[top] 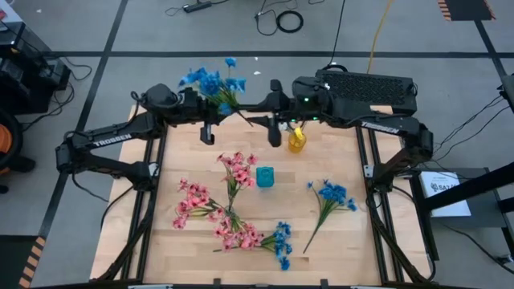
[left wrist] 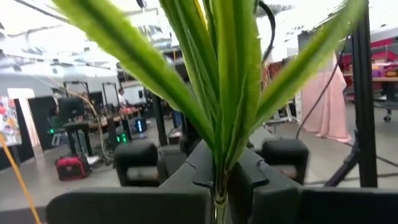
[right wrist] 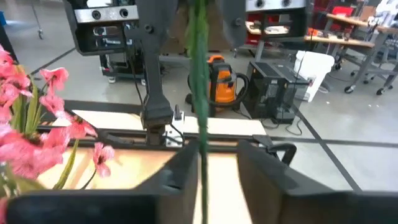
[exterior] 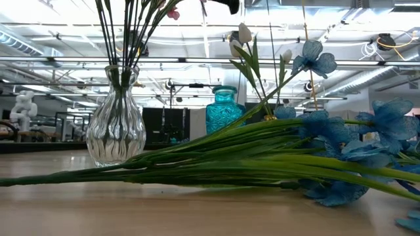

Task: Sort flowers into vase by color
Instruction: Put the top blue flowers into the blue vase

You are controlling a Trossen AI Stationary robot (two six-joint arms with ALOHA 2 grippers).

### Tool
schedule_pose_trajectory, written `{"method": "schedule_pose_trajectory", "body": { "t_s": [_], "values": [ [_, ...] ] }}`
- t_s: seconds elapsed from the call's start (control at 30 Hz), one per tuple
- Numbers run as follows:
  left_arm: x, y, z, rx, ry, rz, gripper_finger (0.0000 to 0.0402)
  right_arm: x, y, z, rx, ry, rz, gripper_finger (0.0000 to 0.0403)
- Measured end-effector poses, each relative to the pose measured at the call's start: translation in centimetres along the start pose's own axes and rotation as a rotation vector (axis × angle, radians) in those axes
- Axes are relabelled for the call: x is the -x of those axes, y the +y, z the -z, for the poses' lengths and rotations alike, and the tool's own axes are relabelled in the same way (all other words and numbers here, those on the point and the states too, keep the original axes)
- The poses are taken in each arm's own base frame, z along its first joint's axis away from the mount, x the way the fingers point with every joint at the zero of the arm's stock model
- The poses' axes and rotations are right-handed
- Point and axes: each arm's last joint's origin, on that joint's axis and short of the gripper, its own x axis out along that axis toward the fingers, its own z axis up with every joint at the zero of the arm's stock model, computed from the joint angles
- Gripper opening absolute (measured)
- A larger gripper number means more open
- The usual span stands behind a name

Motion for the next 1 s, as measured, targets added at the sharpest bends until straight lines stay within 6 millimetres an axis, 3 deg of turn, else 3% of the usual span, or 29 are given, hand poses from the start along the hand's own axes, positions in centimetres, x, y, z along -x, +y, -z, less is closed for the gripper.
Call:
{"method": "schedule_pose_trajectory", "body": {
  "t_s": [0.23,0.47,0.57,0.7,1.0],
  "values": [
    [1.8,0.1,-1.6,-0.007,-0.007,-0.028,0.0033,5.0,0.7,-1.3,0.006,0.097,0.040,0.0191],
    [4.0,0.9,-3.1,-0.046,-0.011,-0.110,0.0034,11.0,2.5,-1.4,-0.058,0.247,0.006,0.0214],
    [5.2,1.5,-3.2,-0.062,-0.017,-0.159,0.0035,12.4,3.8,-0.4,-0.076,0.255,-0.031,0.0211],
    [5.8,2.1,-1.1,0.004,0.034,-0.179,0.0035,13.6,5.5,1.7,-0.080,0.227,-0.085,0.0205],
    [6.6,2.3,2.7,0.064,-0.001,-0.194,0.0036,14.2,7.7,7.4,-0.087,0.155,-0.156,0.0191]
  ]
}}
